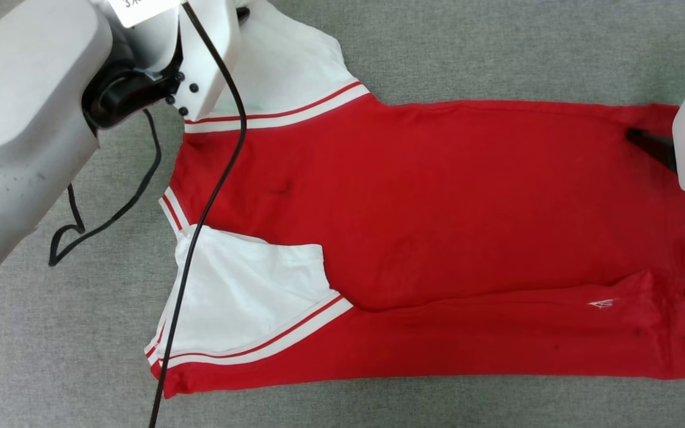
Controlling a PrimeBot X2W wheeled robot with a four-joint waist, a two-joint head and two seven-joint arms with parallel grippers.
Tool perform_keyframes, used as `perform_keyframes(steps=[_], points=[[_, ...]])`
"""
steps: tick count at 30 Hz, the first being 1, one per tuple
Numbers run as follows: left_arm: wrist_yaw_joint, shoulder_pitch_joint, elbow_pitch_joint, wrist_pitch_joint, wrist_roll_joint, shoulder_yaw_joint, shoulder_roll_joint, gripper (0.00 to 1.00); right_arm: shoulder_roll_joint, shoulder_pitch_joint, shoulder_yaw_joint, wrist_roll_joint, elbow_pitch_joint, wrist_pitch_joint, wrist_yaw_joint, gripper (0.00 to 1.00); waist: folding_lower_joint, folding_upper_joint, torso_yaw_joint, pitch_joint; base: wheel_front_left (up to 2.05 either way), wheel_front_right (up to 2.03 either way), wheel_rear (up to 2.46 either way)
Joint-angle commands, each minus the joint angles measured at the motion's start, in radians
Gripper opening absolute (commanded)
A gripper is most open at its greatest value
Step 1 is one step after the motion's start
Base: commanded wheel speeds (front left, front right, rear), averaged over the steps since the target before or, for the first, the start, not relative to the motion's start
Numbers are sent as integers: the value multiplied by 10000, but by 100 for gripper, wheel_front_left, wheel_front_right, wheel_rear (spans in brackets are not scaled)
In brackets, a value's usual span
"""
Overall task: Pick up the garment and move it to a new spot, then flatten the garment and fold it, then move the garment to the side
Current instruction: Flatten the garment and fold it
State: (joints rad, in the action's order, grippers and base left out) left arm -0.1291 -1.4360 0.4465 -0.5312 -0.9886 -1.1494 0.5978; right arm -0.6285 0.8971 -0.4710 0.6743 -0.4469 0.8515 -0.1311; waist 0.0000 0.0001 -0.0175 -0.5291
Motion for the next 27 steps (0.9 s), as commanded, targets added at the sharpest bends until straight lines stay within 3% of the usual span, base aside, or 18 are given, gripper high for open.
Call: perform_keyframes(steps=[1, 3, 4, 5, 6, 15, 27], points=[[-6, -137, -45, 103, -37, -42, -24, 0, 214, -370, -370, 80, -392, 130, 9, 100, 0, -1, 74, -61, 0, 0, 0], [-6, -138, -64, 180, -44, -141, -3, 0, 339, -509, -617, 225, -590, 112, 7, 100, 0, -1, 103, -75, 0, 0, 0], [-6, -146, -61, 211, -61, -178, 19, 0, 345, -555, -723, 278, -645, 79, 2, 94, 0, -1, 106, -78, 0, 0, 0], [-6, -164, -57, 243, -76, -218, 36, 0, 340, -529, -759, 324, -675, -74, -5, 13, 0, -1, 105, -80, 0, 0, 0], [-7, -182, -42, 259, -89, -259, 53, 0, 323, -466, -771, 345, -724, -201, -4, 0, 0, -1, 103, -74, 0, 0, 0], [-7, 308, 248, 931, -372, -403, 128, 0, -19, -93, -790, 537, -693, -1973, 10, 0, 0, -1, 65, 567, 0, 0, 0], [232, 2129, -501, 2186, -414, -681, 747, 0, -400, -1516, -1119, 812, -250, -4337, 9, 0, 0, -1, 205, 2128, 0, 0, 0]])
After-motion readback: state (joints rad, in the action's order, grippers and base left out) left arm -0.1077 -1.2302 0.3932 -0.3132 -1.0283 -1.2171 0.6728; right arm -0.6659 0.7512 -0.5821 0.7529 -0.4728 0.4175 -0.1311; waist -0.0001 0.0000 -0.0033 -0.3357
